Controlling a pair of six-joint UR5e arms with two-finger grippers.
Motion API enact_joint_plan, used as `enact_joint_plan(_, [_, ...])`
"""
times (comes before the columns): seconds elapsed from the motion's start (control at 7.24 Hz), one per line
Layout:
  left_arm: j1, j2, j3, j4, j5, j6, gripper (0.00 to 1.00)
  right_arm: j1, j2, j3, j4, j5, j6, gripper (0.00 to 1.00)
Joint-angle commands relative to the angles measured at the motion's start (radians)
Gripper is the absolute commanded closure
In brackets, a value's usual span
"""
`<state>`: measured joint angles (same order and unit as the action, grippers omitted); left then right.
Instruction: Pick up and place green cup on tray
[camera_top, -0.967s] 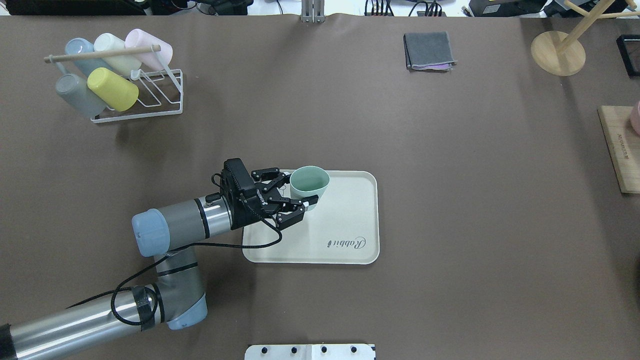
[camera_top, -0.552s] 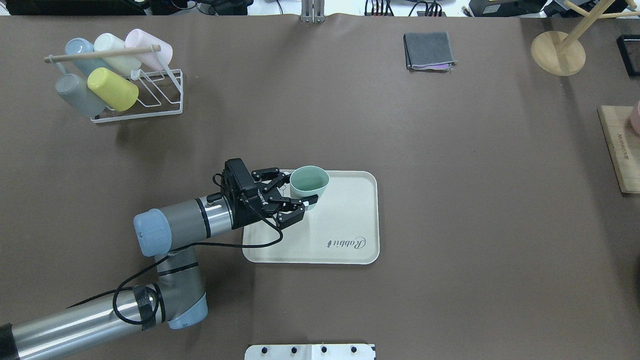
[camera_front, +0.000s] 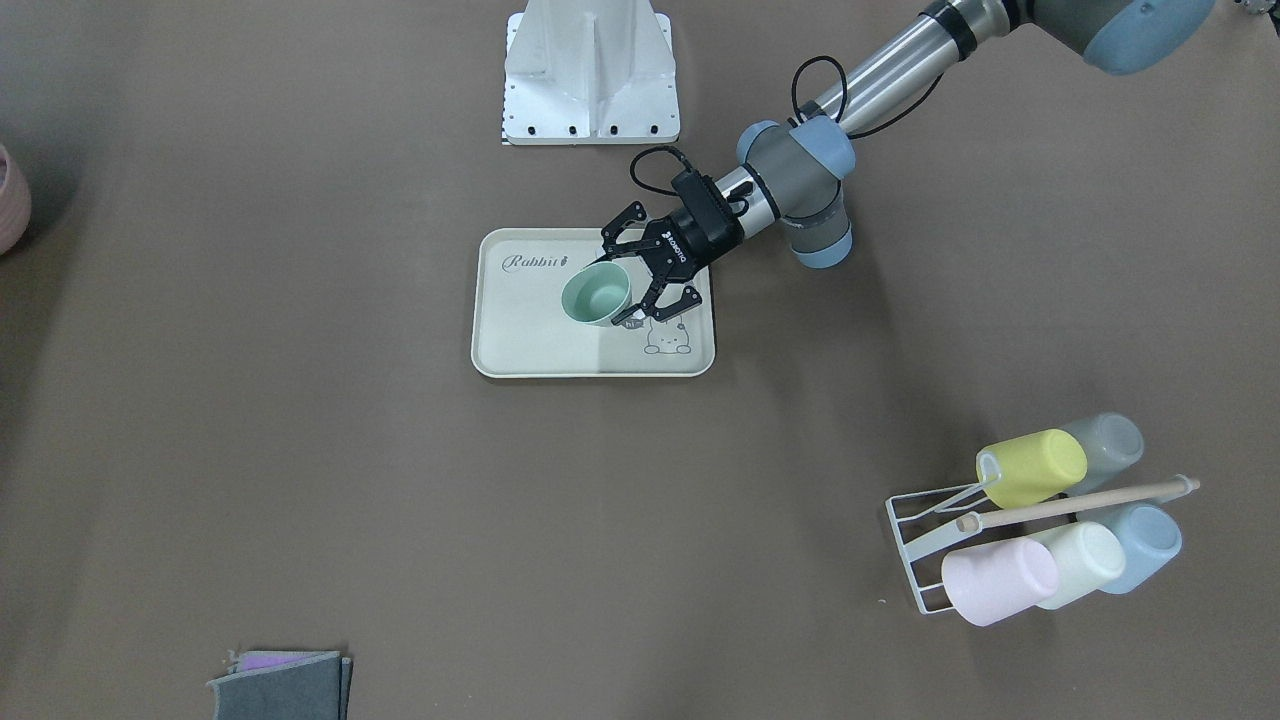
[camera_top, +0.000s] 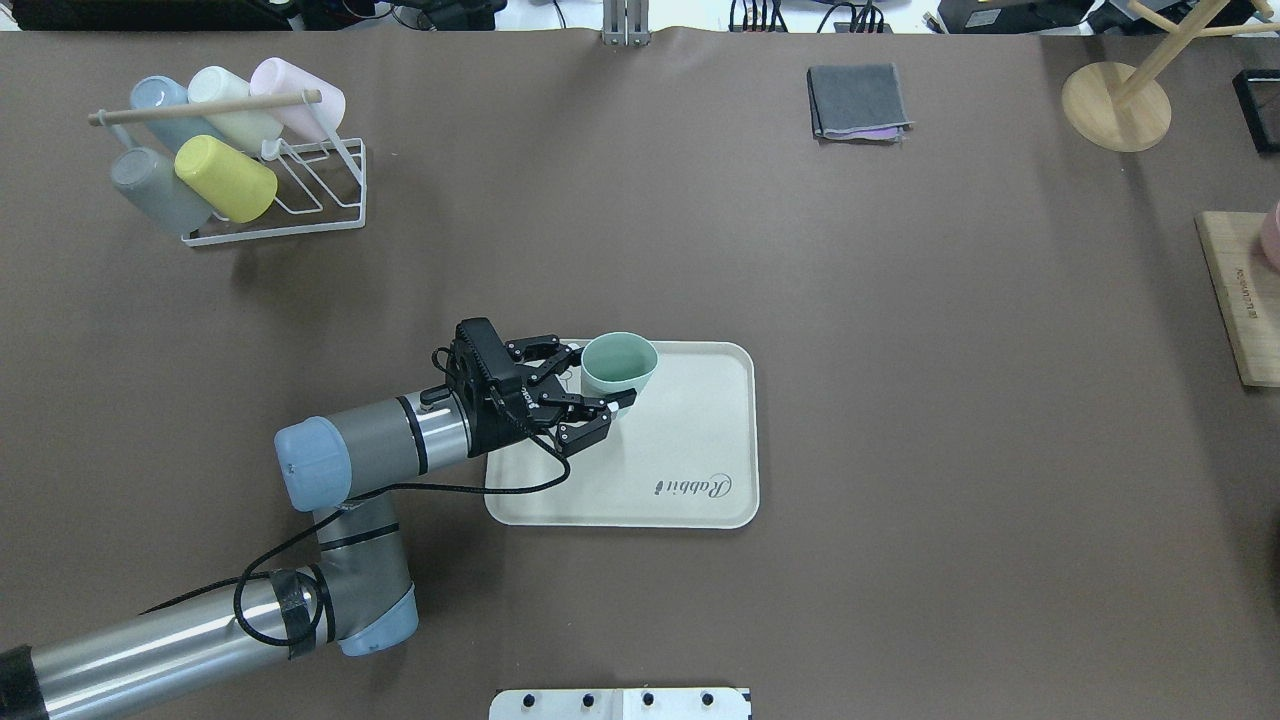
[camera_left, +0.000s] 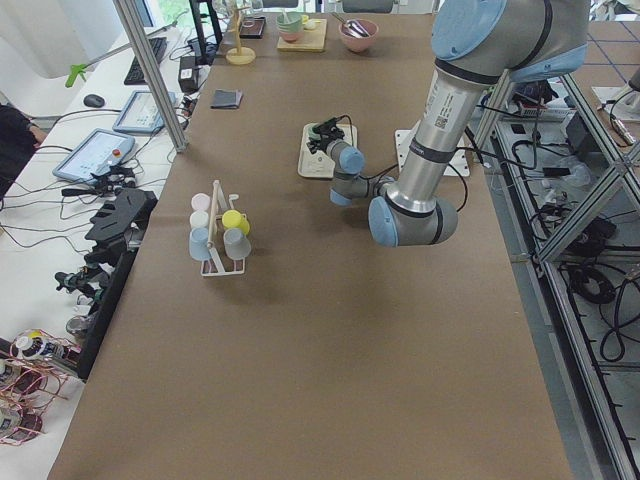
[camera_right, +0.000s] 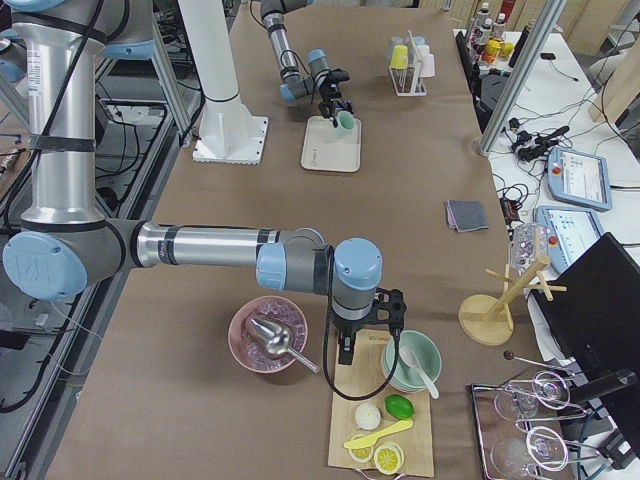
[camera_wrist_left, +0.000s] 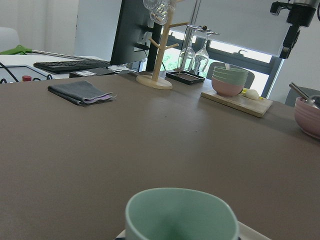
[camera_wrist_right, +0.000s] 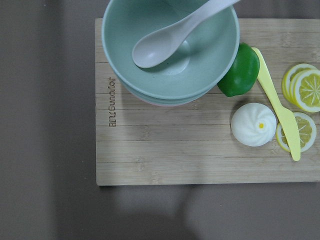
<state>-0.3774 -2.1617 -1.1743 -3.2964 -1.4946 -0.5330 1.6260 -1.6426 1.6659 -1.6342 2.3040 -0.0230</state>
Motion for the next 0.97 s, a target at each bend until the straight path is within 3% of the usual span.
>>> enact_joint_plan(0.0, [0.000,-0.009,-0.005,0.072,-0.001,0.005,0.39,0.000,0.000,0.000,0.001,0.000,0.000,0.00])
enact_joint_plan(0.28, [-0.002,-0.010,-0.021,0.072,-0.003,-0.001,0.37,0.000,0.000,0.000,0.001,0.000,0.002,0.00])
enact_joint_plan(0.55, [-0.002,-0.009,-0.044,0.072,-0.001,-0.016,0.25,0.000,0.000,0.000,0.001,-0.002,0.002,0.00])
enact_joint_plan(0.83, [-0.002,-0.006,-0.044,0.073,-0.001,-0.033,0.21,0.000,0.000,0.000,-0.001,-0.002,0.000,0.00])
